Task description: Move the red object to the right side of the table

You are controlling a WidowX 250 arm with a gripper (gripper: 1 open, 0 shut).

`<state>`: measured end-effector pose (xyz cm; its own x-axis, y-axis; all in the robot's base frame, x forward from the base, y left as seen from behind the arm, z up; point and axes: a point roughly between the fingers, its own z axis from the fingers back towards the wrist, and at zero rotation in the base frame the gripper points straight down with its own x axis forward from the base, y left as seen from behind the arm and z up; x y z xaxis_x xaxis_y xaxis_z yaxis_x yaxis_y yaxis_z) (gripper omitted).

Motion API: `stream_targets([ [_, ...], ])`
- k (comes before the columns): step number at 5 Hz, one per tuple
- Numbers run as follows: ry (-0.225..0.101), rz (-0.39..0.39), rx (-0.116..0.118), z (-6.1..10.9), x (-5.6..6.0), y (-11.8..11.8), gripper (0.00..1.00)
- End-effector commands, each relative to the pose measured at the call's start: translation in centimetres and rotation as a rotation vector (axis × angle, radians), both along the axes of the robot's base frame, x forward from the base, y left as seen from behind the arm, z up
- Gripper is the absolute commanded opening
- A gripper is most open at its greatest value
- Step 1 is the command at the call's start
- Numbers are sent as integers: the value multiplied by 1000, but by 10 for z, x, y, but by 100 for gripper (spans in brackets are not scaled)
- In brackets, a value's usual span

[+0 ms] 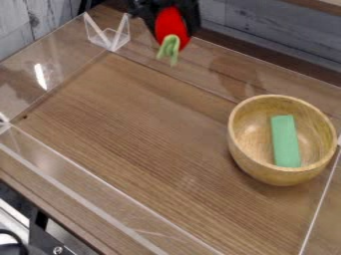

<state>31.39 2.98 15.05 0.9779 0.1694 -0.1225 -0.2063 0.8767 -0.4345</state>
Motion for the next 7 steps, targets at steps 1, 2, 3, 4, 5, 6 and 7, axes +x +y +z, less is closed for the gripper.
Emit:
stream_targets([
  [1,-63,-50,15,31,-18,-17,0],
  [2,-38,-76,30,16,-18,-20,100],
  [3,-14,-119,40,1,-18,-28,100],
  [4,0,-138,49,-14,-21,-42,100],
  [5,11,-148,56,-29,-21,-52,100],
  [6,11,-184,61,-32,-16,-57,100],
  [7,14,-223,64,-35,-11,-58,100],
])
